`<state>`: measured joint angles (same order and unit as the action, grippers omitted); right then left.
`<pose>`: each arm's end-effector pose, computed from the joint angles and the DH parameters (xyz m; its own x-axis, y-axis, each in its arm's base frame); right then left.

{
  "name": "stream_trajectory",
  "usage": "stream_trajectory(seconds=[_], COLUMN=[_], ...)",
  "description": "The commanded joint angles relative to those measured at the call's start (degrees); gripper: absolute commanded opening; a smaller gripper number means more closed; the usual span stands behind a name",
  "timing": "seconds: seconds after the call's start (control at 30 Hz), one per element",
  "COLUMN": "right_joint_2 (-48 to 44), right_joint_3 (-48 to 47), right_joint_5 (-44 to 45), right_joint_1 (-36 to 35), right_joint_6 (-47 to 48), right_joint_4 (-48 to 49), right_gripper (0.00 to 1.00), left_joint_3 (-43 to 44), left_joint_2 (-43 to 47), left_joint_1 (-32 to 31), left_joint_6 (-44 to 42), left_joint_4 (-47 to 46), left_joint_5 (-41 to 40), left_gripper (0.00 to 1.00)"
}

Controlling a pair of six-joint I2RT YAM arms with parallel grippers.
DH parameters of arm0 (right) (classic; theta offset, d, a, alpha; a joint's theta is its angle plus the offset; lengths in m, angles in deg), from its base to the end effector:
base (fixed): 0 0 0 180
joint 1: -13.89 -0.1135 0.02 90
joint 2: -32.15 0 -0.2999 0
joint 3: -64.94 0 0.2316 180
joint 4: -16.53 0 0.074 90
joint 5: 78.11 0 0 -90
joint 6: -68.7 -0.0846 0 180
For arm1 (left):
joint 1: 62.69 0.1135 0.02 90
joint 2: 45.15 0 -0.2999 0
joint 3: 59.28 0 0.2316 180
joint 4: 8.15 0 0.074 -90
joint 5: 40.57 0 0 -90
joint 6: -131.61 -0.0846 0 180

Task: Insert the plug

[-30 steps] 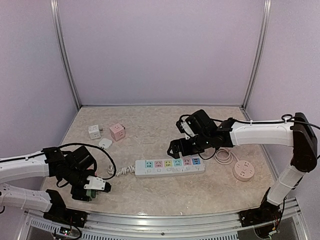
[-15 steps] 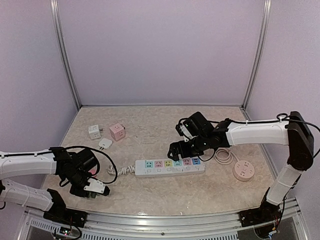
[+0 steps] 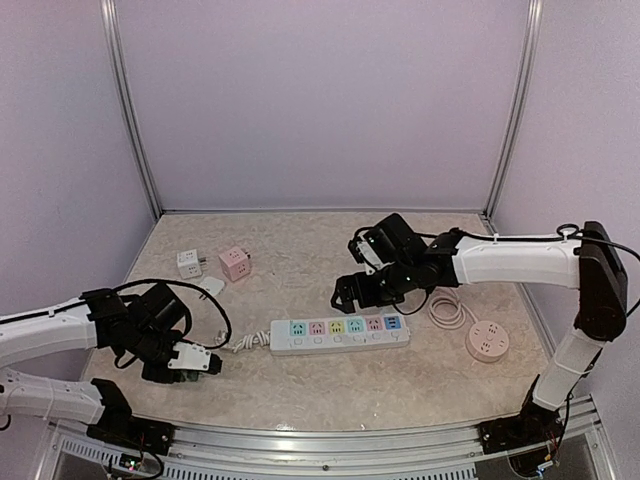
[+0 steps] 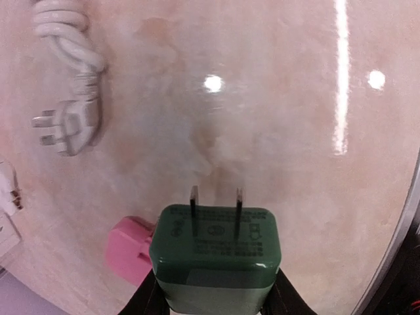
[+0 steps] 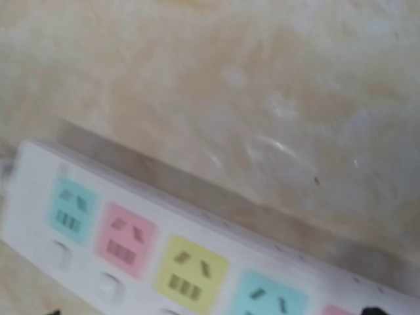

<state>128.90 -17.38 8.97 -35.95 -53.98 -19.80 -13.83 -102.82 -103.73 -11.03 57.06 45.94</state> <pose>0.2416 0.2930 0.2309 -0.8438 -0.1637 -0.5111 -0.3902 0.8410 0.3748 0.0942 -0.0752 0.1632 0.0662 0.9942 -0.0848 0.9768 -0.0472 0.2090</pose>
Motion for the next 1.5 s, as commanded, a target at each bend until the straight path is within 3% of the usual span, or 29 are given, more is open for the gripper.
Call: stream_trajectory(seconds=[0.0,0.2,0.3,0.43,0.63,0.8,1.0,1.17,1.37,1.47], right_joint_2=[-1.32,-0.76,-1.36,-1.47,0.24,1.07,2.56,5.8,8.21,9.16], right_joint_3=[-7.65,-19.42,-22.07,-24.36,-26.98,-26.12,-26.01,-29.06,-30.95,-31.7], right_joint_5=[-2.19,-8.32,-10.44,-11.58,-15.46,-17.92,-19.47,-20.55,-21.14,-21.34], right_joint_1=[-0.61,-0.65,-0.97,-2.91,-6.59,-7.34,-8.34,-8.45,-8.46,-8.45], right_joint_6=[-0.8,-1.97,-1.81,0.16,4.06,5.42,8.83,10.54,10.84,10.67], right_joint_4=[-2.34,-3.31,-2.3,-1.14,1.5,3.95,4.26,2.56,3.21,3.55], right_gripper=[0.97,0.87,0.81,0.77,0.75,0.72,0.71,0.68,0.53,0.34], left_joint_3=[12.29,35.22,39.22,36.33,30.03,22.33,19.63,18.0,17.4,17.21], left_joint_2=[2.26,-7.2,-6.5,-3.07,-1.35,-0.63,-3.27,-5.01,-5.59,-5.85], left_joint_1=[-0.06,-3.47,-6.97,-14.42,-20.58,-22.75,-24.21,-24.44,-24.44,-24.45], left_joint_6=[5.14,5.25,-3.96,-21.32,-34.62,-44.15,-46.12,-46.96,-46.48,-46.55], left_joint_4=[-0.56,12.49,9.27,-7.74,-28.81,-40.66,-51.21,-54.28,-53.64,-54.28], left_joint_5=[-10.57,-23.66,-30.59,-39.61,-35.63,-32.57,-34.12,-35.08,-34.54,-34.38], left_gripper=[0.0,0.0,0.0,0.0,0.0,0.0,0.0,0.0,0.0,0.0])
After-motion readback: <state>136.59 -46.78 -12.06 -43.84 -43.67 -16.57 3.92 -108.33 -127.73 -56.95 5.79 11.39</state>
